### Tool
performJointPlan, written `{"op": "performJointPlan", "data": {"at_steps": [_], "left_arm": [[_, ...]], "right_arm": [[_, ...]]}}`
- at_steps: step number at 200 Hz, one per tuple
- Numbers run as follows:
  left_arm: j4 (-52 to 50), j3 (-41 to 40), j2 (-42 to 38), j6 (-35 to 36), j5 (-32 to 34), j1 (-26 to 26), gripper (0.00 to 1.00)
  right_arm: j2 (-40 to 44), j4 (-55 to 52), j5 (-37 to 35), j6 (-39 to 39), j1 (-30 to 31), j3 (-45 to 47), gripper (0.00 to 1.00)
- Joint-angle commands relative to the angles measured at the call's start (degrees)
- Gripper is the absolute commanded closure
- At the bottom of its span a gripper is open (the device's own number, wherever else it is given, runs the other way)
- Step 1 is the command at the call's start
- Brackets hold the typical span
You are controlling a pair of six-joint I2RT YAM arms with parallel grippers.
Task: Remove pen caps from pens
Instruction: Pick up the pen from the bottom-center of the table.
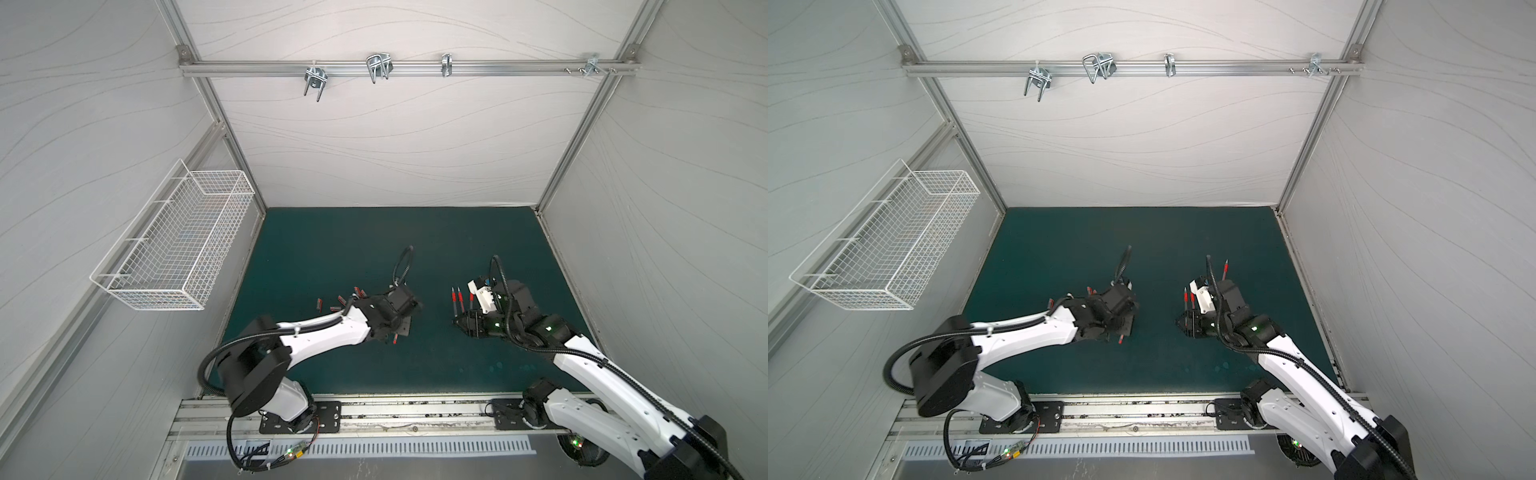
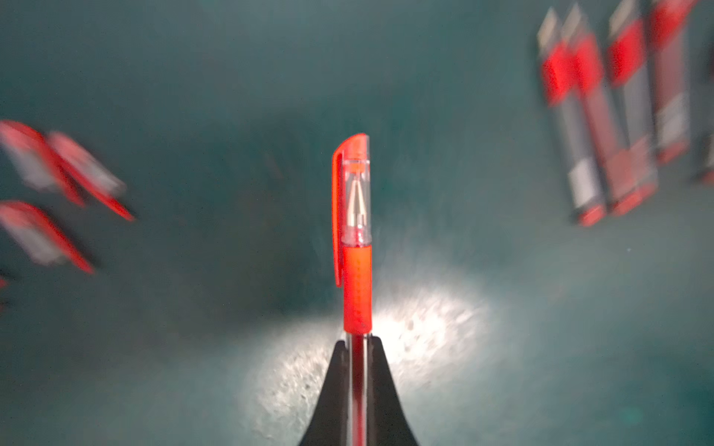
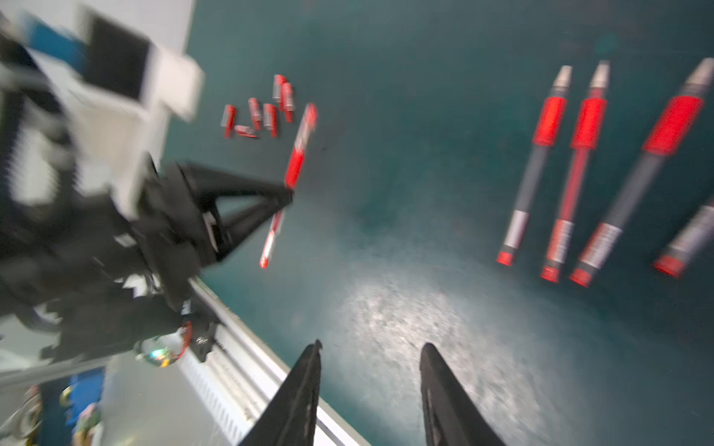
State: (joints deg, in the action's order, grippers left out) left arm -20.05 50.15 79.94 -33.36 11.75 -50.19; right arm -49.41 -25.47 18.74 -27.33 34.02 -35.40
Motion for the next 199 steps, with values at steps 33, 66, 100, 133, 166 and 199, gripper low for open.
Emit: {"op": "performJointPlan", "data": {"at_steps": [33,66,100,133,166,199], "left_arm": [[16.9,-1.2,-15.0,1.3,-3.7,2.8,0.98],[25.2,-3.0,-20.2,2.4,-5.2,2.9,0.99],[28.9,-2.7,-21.4,2.2,-10.2,2.9,0.99],[31.8,-2.5,-21.3,1.8,-14.2,2.8,0.99],[34.6,-3.0,-21.1,1.8,-17.3,2.8,0.99],[36.1,-3.5,-21.2,0.9,-17.7,2.8,0.99]], "right_arm": [[-2.2,23.6,16.1,-7.5,-0.1,-0.5,0.57],[-3.7,29.6,17.4,-11.3,0.1,-3.2,0.57],[-4.8,30.9,18.6,-10.3,0.7,-7.5,0.56],[-6.8,31.4,20.5,-8.4,1.6,-10.2,0.57],[-7.8,32.7,21.6,-7.1,3.5,-11.2,0.6],[-8.5,32.7,20.6,-6.9,4.5,-11.3,0.65]]}}
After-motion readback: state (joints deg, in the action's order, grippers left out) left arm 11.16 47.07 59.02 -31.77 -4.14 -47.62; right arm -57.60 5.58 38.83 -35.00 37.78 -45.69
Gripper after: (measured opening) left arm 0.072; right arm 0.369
